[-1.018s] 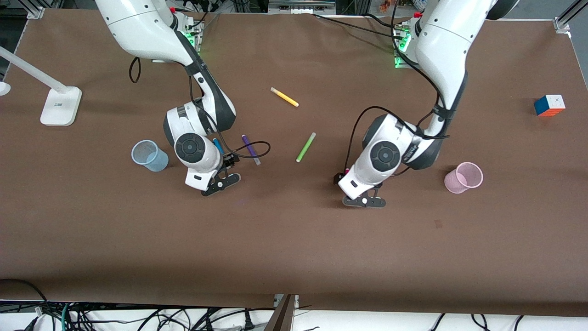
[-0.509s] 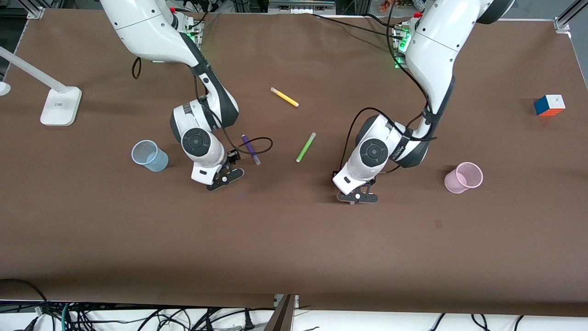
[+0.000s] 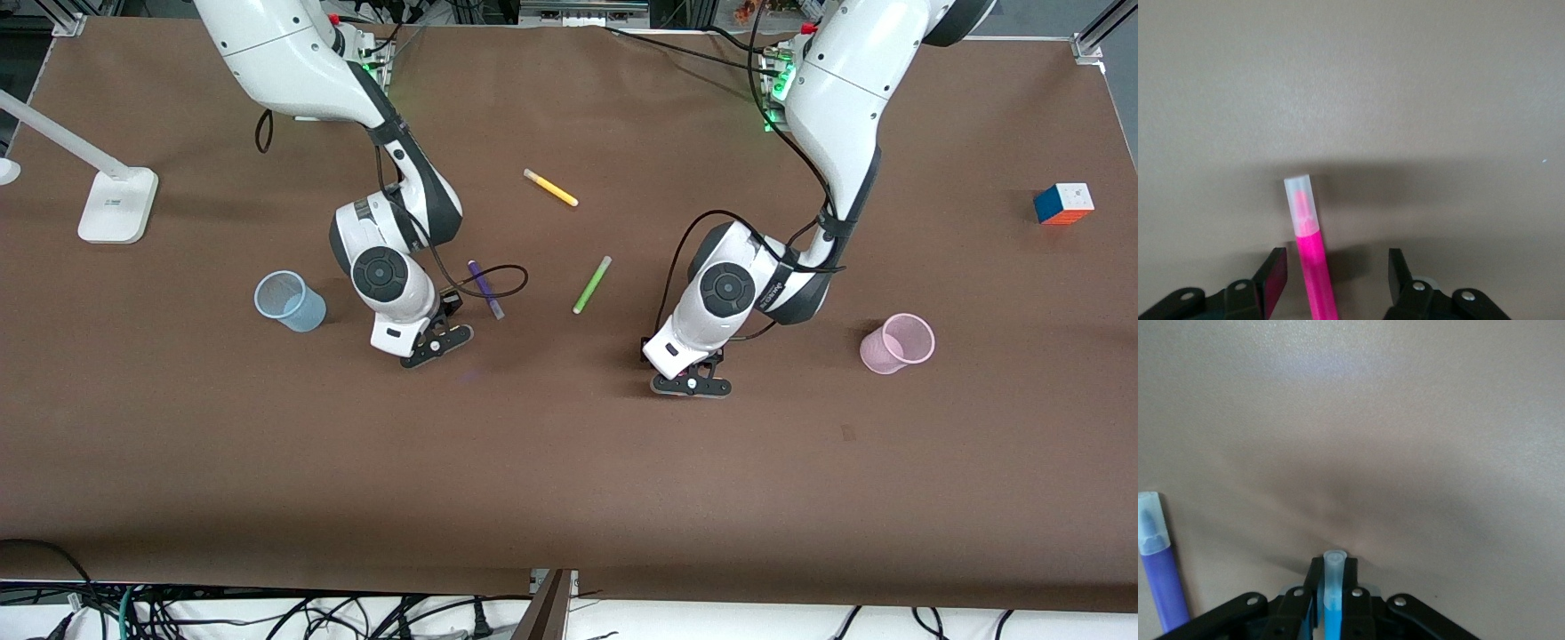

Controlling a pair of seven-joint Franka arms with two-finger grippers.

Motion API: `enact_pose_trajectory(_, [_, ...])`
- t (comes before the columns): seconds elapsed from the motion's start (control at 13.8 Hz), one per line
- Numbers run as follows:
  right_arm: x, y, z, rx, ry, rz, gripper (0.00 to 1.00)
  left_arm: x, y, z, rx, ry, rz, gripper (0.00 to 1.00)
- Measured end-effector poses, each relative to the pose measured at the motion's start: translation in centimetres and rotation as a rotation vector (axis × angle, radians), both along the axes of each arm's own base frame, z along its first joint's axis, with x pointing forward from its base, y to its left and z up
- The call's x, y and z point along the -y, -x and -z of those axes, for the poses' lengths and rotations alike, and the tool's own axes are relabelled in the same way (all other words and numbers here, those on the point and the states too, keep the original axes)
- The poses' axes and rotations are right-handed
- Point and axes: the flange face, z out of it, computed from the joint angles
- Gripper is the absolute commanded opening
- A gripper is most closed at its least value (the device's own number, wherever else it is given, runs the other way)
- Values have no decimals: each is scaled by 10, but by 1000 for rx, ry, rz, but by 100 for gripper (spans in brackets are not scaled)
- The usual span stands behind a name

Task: Place pink and blue markers in matching cups
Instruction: 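Carry blue to the clear cup while the left gripper carries pink to its cup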

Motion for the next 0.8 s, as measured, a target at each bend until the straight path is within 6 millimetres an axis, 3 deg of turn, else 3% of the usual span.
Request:
enact_pose_trajectory(0.15, [1,-9,-21,27,-12,-5,0,-1,0,1,4,-3,4,62])
enact_pose_trajectory(0.29, [14,-25,-69,35,-20,-47,0,-2,-1,3,19,-31,36,53])
enact_pose_trajectory(0.51, [54,-41,-156,-5,-60,-165,0,-6,-4,7,50,-35,48,14])
enact_pose_trajectory(0.65, [87,-44,-192,-30,-124,-271,0,-7,-5,11,55,-34,67,0])
enact_pose_trajectory(0.8, [124,-50,-205,-32,-200,-383,0,-13,-9,11,64,-37,122,0])
